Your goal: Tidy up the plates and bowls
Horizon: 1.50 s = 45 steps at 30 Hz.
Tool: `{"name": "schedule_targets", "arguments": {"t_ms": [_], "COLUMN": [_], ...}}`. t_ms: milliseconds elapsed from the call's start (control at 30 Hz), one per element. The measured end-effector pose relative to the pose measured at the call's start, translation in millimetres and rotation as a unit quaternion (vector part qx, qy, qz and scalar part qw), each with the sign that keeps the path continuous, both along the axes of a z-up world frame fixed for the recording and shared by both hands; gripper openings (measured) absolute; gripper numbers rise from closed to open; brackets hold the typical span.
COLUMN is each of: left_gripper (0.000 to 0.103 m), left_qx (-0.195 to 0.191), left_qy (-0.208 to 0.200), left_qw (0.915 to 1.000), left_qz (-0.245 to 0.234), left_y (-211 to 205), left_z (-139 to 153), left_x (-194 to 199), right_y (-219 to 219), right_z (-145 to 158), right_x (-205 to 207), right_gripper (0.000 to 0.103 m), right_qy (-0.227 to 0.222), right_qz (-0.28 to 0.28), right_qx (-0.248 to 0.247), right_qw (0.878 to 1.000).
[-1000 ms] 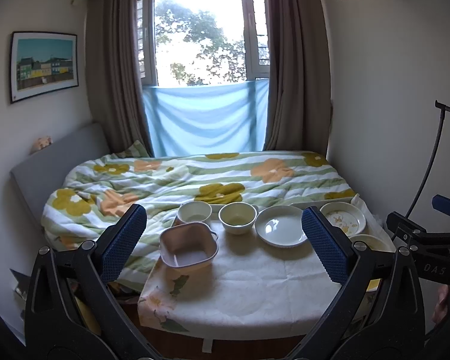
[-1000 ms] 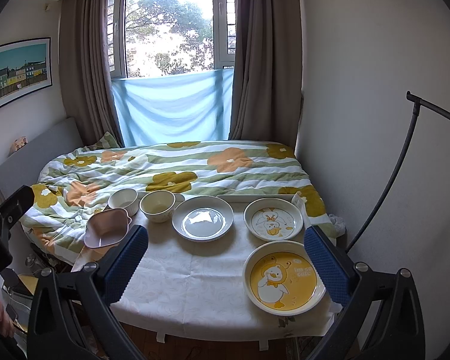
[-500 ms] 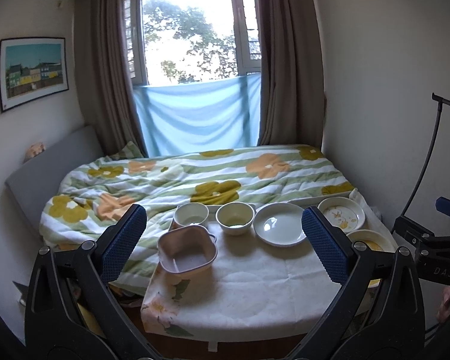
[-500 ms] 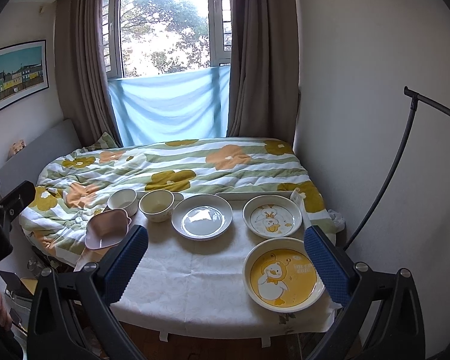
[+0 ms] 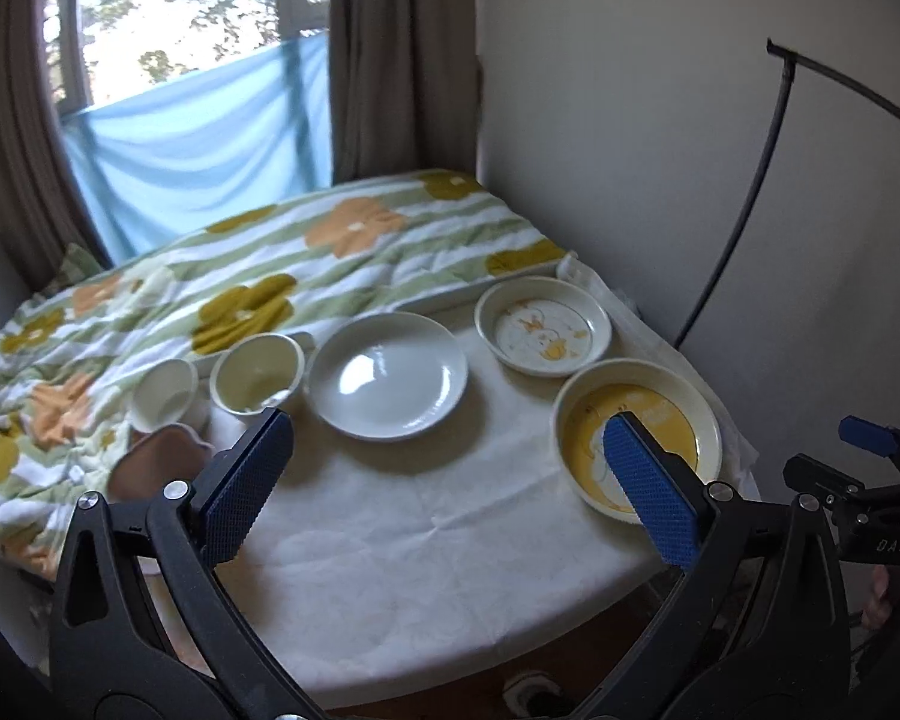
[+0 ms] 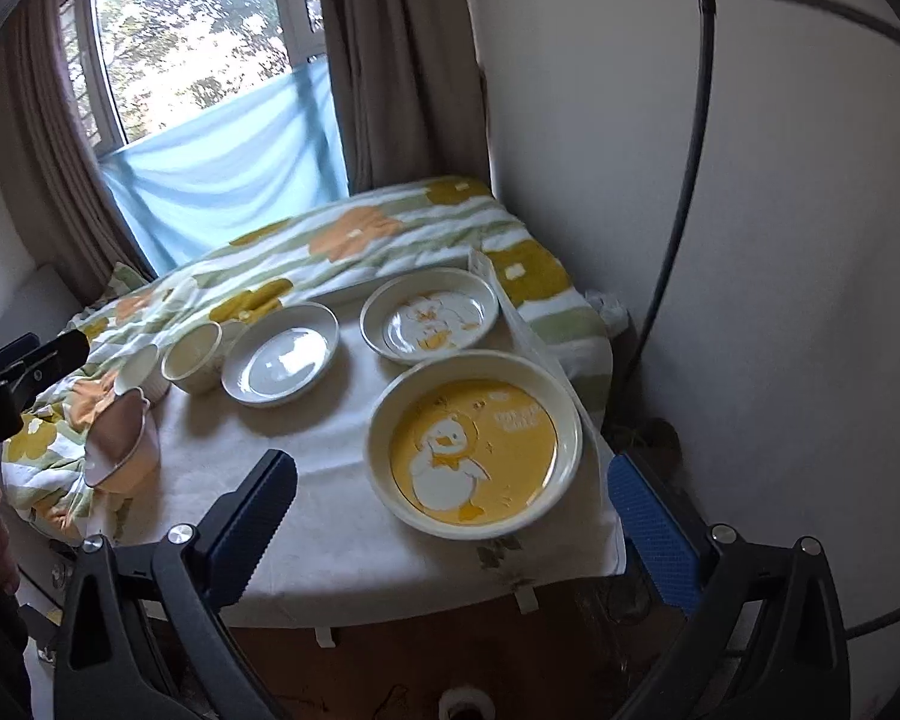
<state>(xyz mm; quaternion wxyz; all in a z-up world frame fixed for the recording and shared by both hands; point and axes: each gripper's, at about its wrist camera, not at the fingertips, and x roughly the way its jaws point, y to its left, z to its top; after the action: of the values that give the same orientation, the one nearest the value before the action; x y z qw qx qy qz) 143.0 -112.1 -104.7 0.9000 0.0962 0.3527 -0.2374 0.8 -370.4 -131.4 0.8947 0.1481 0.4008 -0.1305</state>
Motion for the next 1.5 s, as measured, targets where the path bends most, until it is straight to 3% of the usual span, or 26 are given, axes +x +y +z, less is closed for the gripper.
{"name": "schedule_targets", "arguments": {"t_ms": [133,200,233,300,467,533,700,833,967,1200,1500], "left_gripper": [0.103,0.103,0.102,0.1,0.059,0.055,0.038,0.021,0.017,0.016,0.016], "left_qx": [0.007,0.009,0.006,0.006,0.029,0.034,0.049,0.051,0.047,0.046,0.065], "left_qy": [0.082,0.118,0.153,0.189,0.278,0.295,0.316,0.32,0.329,0.319,0.287], "left_qw": [0.9946,0.9893,0.9824,0.9742,0.948,0.9409,0.9298,0.9271,0.9233,0.9249,0.9304], "left_qz": [-0.063,-0.085,-0.106,-0.123,-0.152,-0.162,-0.182,-0.189,-0.193,-0.202,-0.218], "left_y": [-48.2,-64.0,-77.8,-90.4,-119.4,-127.1,-138.8,-140.4,-138.1,-145.6,-145.9], "left_z": [-55.5,-80.0,-100.2,-124.5,-186.9,-200.4,-210.4,-209.5,-209.4,-214.2,-200.9], "left_x": [44.1,57.5,69.6,80.8,109.7,115.2,119.7,124.8,131.3,139.6,119.9], "right_y": [-38.6,-54.9,-61.0,-73.2,-100.0,-107.5,-120.9,-125.7,-132.5,-134.7,-131.9], "right_z": [-40.1,-63.1,-72.2,-91.6,-134.1,-141.9,-150.1,-156.0,-163.1,-166.4,-164.6], "right_x": [11.5,18.7,21.8,30.7,46.3,49.6,54.2,57.2,61.3,66.3,70.8], "right_gripper": [0.103,0.103,0.102,0.084,0.06,0.056,0.033,0.023,0.014,0.013,0.013], "right_qy": [0.021,0.03,0.03,0.035,0.052,0.058,0.065,0.064,0.064,0.067,0.086], "right_qz": [-0.021,-0.027,-0.027,-0.026,-0.03,-0.036,-0.036,-0.036,-0.037,-0.028,-0.016], "right_qx": [0.071,0.091,0.102,0.137,0.19,0.196,0.207,0.219,0.224,0.229,0.21], "right_qw": [0.997,0.995,0.994,0.99,0.98,0.978,0.976,0.973,0.972,0.971,0.974]}}
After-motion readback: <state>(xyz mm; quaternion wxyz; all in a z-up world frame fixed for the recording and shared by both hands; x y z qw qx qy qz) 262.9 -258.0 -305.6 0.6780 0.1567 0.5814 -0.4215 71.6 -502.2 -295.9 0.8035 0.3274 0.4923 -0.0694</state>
